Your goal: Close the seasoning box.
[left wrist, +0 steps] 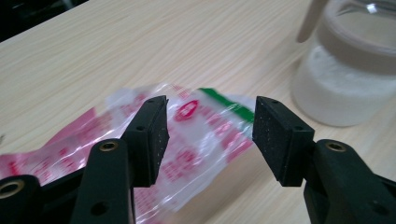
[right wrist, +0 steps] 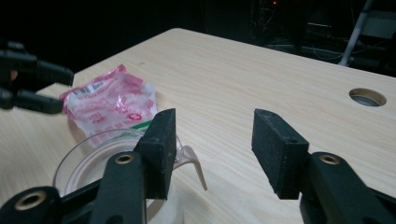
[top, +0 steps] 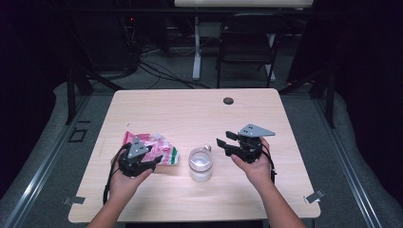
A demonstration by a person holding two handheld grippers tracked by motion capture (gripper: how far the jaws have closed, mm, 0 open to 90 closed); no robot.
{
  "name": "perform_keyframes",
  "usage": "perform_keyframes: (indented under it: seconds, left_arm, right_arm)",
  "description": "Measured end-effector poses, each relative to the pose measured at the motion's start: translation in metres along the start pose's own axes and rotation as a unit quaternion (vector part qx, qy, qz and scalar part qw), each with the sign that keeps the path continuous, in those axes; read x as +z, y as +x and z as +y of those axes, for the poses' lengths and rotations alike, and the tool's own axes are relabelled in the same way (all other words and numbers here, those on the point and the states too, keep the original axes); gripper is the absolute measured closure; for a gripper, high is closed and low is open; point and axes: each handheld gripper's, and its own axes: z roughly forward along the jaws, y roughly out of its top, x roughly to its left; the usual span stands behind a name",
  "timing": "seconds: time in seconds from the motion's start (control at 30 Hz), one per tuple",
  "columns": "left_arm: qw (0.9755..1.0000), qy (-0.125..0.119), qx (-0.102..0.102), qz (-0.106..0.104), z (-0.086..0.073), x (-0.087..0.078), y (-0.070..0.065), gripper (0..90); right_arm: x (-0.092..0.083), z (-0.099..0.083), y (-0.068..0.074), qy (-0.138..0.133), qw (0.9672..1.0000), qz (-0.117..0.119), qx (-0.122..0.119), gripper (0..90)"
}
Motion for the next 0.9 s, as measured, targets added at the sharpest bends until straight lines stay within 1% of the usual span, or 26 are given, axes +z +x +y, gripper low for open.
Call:
perform_keyframes:
  seconds: [0.07,0.17,0.2,0.27,0.3,0.37,0.4,0.47,0.5,0.53,0.6,0.67,0.73,0.83,0.9]
  left_arm:
    - [0.9999,-0.001,-0.008,0.008,-0.004,-0.003,0.008,44.9]
    - [0.9996,-0.006,-0.018,0.019,-0.008,-0.009,0.019,44.3]
    - [0.9995,-0.008,-0.02,0.023,-0.01,-0.011,0.022,44.2]
    - [0.9993,-0.005,-0.024,0.029,-0.013,-0.013,0.027,43.8]
    - [0.9991,-0.002,-0.027,0.031,-0.015,-0.013,0.029,43.8]
    - [0.9988,-0.005,-0.036,0.032,-0.019,-0.014,0.033,43.5]
    - [0.9987,-0.004,-0.039,0.031,-0.023,-0.013,0.034,43.6]
    - [0.9984,0.002,-0.048,0.032,-0.028,-0.011,0.037,43.6]
    - [0.9982,0.011,-0.049,0.033,-0.03,-0.009,0.039,43.6]
    - [0.9979,0.016,-0.049,0.038,-0.033,-0.008,0.04,43.6]
    - [0.9977,0.018,-0.051,0.041,-0.036,-0.006,0.042,43.7]
    - [0.9973,0.022,-0.057,0.041,-0.039,-0.004,0.044,43.7]
    - [0.9969,0.025,-0.061,0.043,-0.042,-0.002,0.046,43.7]
    - [0.9962,0.04,-0.06,0.05,-0.045,0.001,0.049,43.8]
    - [0.9961,0.042,-0.058,0.051,-0.045,0.002,0.051,43.7]
  right_arm:
    - [0.0,0.001,0.002,0.008,0.9999,-0.003,-0.011,48.4]
    - [0.002,0.002,0.002,0.025,0.9996,-0.001,-0.013,46.8]
    - [0.002,0.003,0.002,0.03,0.9994,-0.002,-0.016,46.0]
    - [0.004,0.003,0.0,0.036,0.9992,-0.008,-0.013,44.4]
    - [0.003,0.002,-0.002,0.047,0.9987,-0.01,-0.017,44.4]
    - [0.001,-0.001,-0.004,0.064,0.9974,-0.021,-0.025,44.4]
    - [-0.001,-0.004,-0.006,0.07,0.997,-0.025,-0.024,44.3]
    - [-0.007,-0.012,-0.01,0.079,0.9965,-0.027,-0.007,43.7]
    - [-0.011,-0.016,-0.011,0.084,0.996,-0.031,-0.001,43.4]
    - [-0.014,-0.02,-0.012,0.087,0.9955,-0.036,0.0,43.1]
    - [-0.02,-0.031,-0.013,0.095,0.9946,-0.043,0.004,42.8]
    - [-0.025,-0.04,-0.016,0.097,0.9942,-0.047,0.005,42.8]
    - [-0.03,-0.05,-0.02,0.093,0.9941,-0.053,0.016,42.7]
    - [-0.033,-0.061,-0.027,0.082,0.9946,-0.057,0.028,42.8]
    - [-0.033,-0.066,-0.031,0.081,0.9945,-0.059,0.028,42.8]
